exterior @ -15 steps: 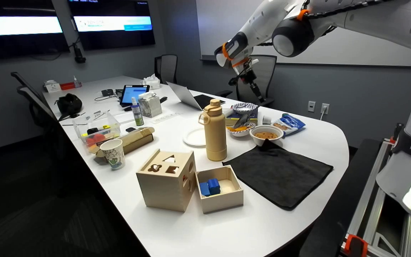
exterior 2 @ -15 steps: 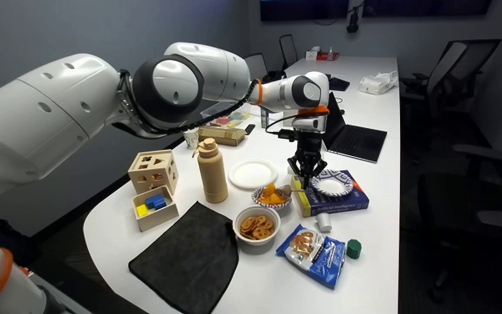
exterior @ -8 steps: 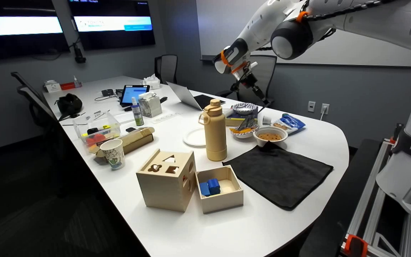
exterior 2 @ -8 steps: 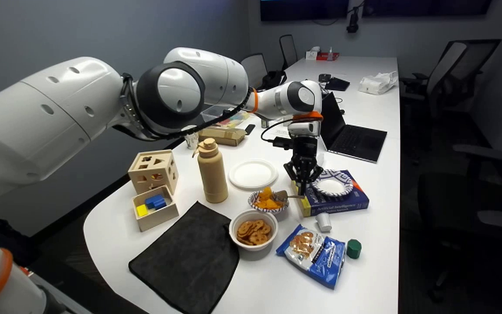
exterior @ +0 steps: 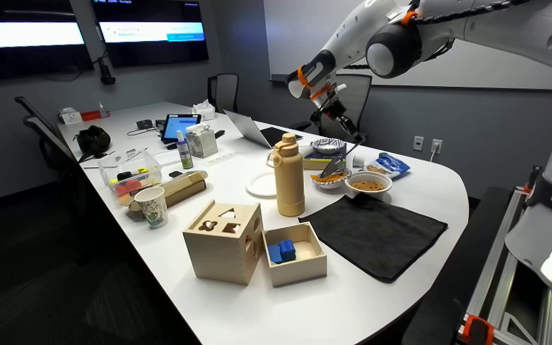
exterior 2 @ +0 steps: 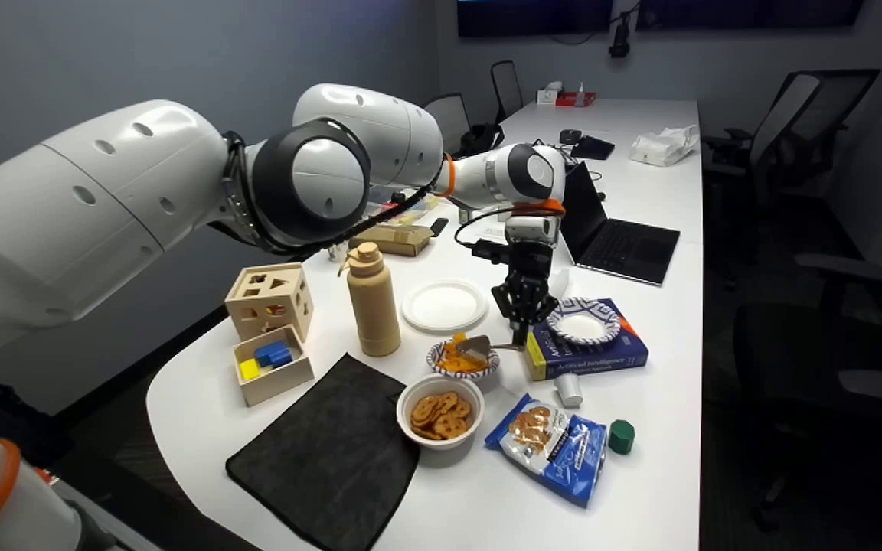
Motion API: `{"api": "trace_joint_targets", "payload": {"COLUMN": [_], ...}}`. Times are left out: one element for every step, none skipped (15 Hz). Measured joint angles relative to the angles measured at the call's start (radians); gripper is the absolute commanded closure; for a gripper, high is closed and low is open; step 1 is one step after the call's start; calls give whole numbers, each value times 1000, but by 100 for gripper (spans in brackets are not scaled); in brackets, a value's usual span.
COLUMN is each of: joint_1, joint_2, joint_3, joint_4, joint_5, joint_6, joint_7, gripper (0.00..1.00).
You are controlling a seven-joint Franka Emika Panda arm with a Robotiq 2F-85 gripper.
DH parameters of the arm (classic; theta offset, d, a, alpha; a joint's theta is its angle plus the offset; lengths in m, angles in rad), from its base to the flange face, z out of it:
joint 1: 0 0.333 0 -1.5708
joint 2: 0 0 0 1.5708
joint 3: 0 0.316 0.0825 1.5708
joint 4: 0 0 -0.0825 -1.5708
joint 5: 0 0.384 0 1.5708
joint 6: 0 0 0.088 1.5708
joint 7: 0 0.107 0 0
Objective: Use the silver spatula to stir the contents of the white plate with blue markings
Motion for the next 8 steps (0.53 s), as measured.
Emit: {"api": "trace_joint_targets", "payload": {"joint_1": [-1, -2, -2, -1, 0, 1, 3, 6], "joint_2": [-2, -5, -7, -10, -12, -13, -13, -12], "joint_3": [-3, -7, -10, -15, -22, -29, -36, -43], "joint_4": [2, 4, 6, 8, 10, 12, 13, 13], "joint_5": [4, 6, 7, 7, 7, 7, 7, 7], "joint_6": [0, 0, 1, 1, 3, 4, 6, 7], "joint_7": [0, 2, 3, 5, 7, 9, 10, 11], "gripper": [99, 99, 99, 99, 99, 99, 99, 99]}}
